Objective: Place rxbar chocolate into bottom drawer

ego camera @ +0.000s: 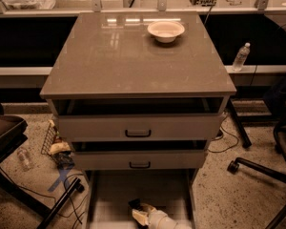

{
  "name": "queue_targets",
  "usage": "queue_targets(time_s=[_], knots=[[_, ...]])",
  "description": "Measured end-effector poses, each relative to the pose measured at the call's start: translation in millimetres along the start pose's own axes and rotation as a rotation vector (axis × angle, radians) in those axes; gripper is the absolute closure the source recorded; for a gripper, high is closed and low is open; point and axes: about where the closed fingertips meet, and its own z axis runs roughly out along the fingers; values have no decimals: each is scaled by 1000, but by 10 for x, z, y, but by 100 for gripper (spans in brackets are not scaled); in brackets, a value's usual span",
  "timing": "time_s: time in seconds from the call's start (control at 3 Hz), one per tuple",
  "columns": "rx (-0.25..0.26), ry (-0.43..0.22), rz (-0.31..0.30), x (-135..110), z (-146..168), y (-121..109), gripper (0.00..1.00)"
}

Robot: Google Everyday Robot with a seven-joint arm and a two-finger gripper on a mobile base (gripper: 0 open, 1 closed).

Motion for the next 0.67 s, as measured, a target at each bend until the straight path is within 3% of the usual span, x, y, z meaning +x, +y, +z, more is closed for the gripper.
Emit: queue_targets(time_s=[0.67], knots=[[-4,1,1,9,14,22,0]])
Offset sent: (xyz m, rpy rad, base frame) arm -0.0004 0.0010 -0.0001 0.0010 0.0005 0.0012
